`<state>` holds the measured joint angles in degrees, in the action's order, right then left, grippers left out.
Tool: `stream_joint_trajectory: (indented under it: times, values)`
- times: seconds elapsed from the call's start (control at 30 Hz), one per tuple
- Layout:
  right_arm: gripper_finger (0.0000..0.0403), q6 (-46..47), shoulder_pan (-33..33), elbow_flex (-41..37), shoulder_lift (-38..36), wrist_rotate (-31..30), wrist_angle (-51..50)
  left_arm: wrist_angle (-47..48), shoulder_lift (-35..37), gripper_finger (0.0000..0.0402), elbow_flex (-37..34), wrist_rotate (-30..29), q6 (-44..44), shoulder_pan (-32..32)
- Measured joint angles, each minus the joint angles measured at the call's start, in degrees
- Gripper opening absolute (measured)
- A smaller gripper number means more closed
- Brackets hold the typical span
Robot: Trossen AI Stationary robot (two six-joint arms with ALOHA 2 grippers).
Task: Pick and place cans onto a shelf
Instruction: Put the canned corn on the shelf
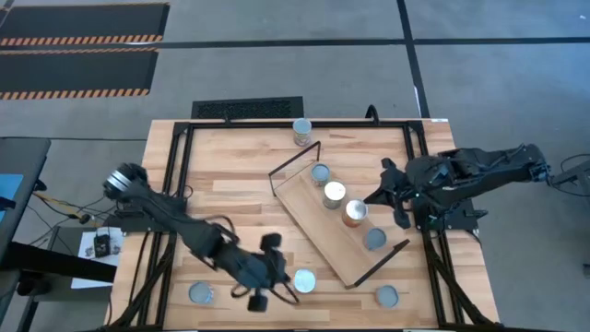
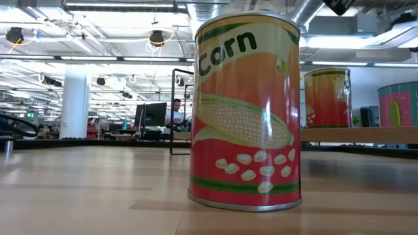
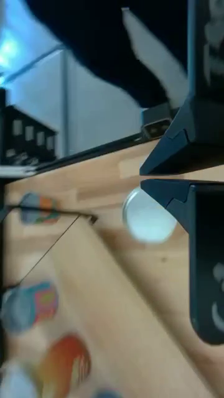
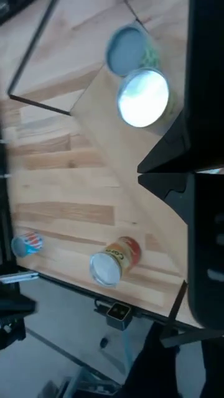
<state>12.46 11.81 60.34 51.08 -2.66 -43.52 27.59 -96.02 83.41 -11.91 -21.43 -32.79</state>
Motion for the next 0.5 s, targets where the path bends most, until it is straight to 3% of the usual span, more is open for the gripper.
stream_joint_trajectory:
  times: [0.23, 0.5]
  values:
    - [0.0012, -0.65, 0.04, 0.00, -2.61, -0.02, -2.55, 10.75, -12.05, 0.0060, 11.56, -2.50, 0.14, -1.27]
    - [0.0012, -0.52, 0.04, 0.00, -4.01, -0.04, -3.00, 10.50, -17.86, 0.0118, 13.41, -6.58, 0.75, -1.98]
